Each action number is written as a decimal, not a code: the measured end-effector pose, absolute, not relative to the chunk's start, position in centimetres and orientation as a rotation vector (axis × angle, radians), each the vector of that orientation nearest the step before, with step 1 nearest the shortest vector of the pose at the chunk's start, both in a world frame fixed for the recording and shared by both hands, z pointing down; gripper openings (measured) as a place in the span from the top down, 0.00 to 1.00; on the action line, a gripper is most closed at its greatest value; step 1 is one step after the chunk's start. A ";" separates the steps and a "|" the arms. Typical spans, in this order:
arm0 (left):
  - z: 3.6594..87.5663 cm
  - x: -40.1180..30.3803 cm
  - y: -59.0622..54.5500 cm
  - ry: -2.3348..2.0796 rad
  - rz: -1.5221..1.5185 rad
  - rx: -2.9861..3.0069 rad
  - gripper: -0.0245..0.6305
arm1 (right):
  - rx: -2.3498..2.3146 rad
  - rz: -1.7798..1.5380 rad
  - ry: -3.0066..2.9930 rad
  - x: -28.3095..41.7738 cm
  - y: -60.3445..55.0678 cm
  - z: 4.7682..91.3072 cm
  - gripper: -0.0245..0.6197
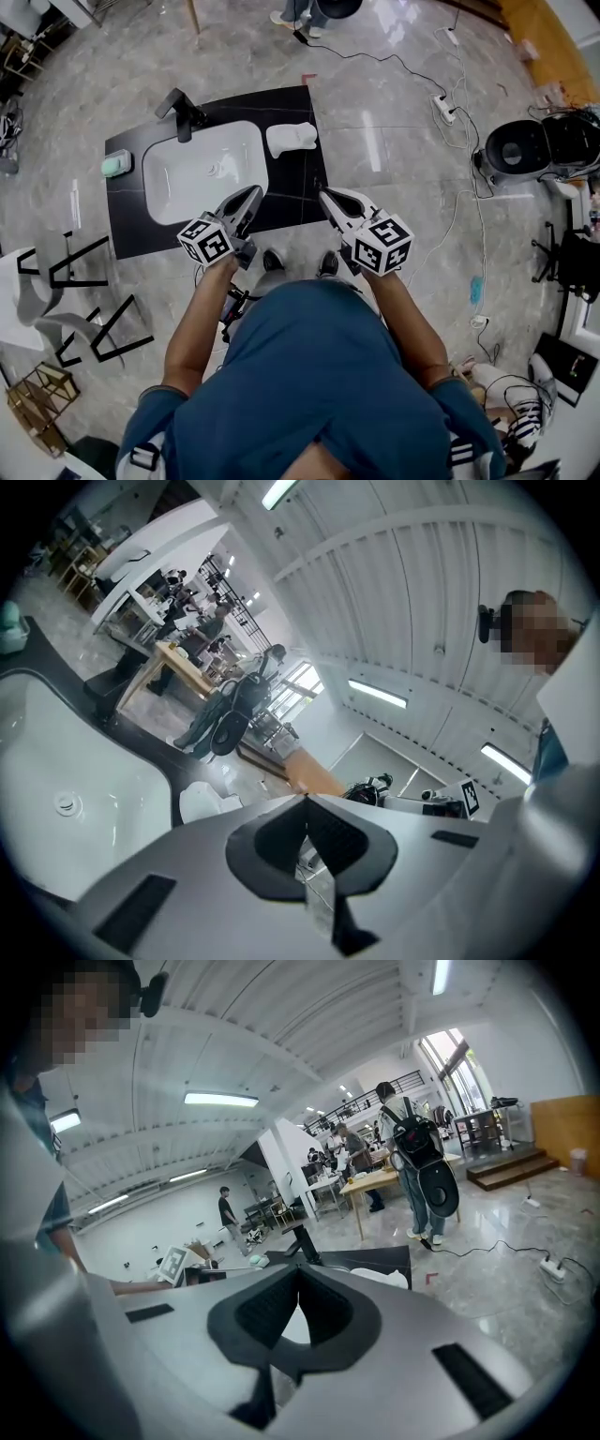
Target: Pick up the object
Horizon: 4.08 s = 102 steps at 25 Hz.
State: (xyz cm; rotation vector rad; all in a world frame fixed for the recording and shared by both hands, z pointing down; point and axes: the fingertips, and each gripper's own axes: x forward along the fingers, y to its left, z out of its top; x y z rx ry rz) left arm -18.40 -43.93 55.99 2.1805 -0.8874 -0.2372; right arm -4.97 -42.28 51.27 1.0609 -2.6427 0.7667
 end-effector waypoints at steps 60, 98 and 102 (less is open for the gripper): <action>59.3 -23.9 -48.9 -1.108 -0.453 1.930 0.96 | 0.899 0.848 -2.667 -5.3 -46.8 52.7 0.94; 63.7 -22.1 -63.8 -0.906 -0.400 1.906 0.96 | 0.980 1.036 -2.482 -6.8 -55.6 59.0 0.94; 64.3 -21.8 -64.5 -0.877 -0.331 1.966 0.96 | 0.978 1.195 -2.466 -7.9 -56.1 60.8 0.94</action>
